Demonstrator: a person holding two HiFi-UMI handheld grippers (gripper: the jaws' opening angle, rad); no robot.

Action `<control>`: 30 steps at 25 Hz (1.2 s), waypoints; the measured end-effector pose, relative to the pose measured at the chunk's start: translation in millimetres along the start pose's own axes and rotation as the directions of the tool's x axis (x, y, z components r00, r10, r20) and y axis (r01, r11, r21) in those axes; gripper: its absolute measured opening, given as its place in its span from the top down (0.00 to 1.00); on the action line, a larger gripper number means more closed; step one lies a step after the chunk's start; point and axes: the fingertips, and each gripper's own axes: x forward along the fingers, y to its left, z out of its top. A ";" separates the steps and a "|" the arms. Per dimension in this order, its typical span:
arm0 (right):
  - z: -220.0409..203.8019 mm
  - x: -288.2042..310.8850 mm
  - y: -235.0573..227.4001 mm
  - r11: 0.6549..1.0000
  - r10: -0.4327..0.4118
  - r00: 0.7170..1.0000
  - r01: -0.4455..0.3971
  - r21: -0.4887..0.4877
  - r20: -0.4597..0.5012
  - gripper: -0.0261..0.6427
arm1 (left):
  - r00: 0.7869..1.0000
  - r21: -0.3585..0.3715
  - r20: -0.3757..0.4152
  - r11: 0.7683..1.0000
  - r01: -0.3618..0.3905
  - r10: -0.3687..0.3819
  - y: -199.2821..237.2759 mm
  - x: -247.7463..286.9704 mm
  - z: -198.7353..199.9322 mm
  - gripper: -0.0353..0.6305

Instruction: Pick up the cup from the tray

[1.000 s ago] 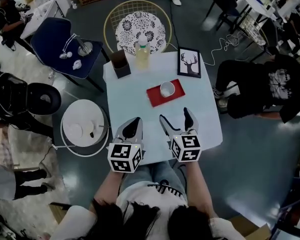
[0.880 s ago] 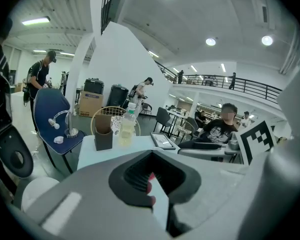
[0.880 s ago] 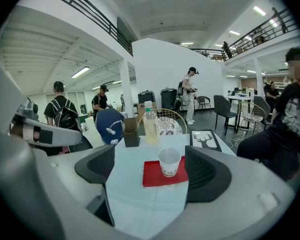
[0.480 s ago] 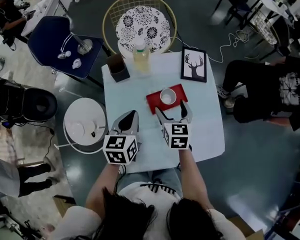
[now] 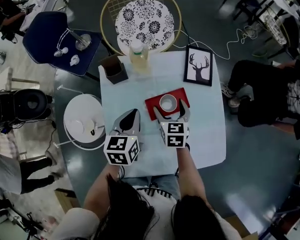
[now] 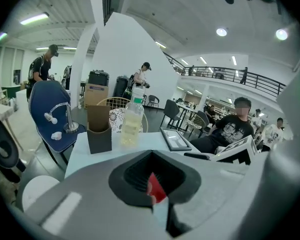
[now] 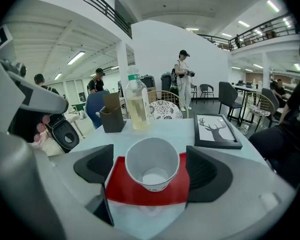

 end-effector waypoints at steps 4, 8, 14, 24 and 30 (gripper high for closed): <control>-0.2 11.2 0.3 1.000 0.021 1.000 -0.021 -0.006 -0.006 0.30 | 1.000 0.034 -0.029 0.999 0.012 -0.011 -2.5 8.5 -5.7 0.95; 0.3 16.1 0.4 0.999 0.017 0.999 -0.018 -0.029 -0.028 0.36 | 0.999 0.044 -0.044 0.999 0.021 -0.019 -6.5 11.1 -11.5 0.95; 3.6 10.4 4.6 0.997 0.055 0.998 -0.056 -0.047 -0.034 0.40 | 0.998 0.050 -0.052 0.998 0.031 -0.028 -16.6 10.4 -12.8 0.95; 3.8 -49.5 -29.8 0.997 -0.021 1.000 0.020 -0.071 -0.016 0.40 | 0.997 0.085 -0.061 0.995 0.057 -0.052 -50.8 7.1 -18.7 0.95; -25.2 -90.4 -80.0 0.991 -0.134 0.991 0.134 0.000 0.007 0.40 | 0.989 0.130 -0.081 0.983 0.131 -0.121 -87.7 9.4 -32.0 0.95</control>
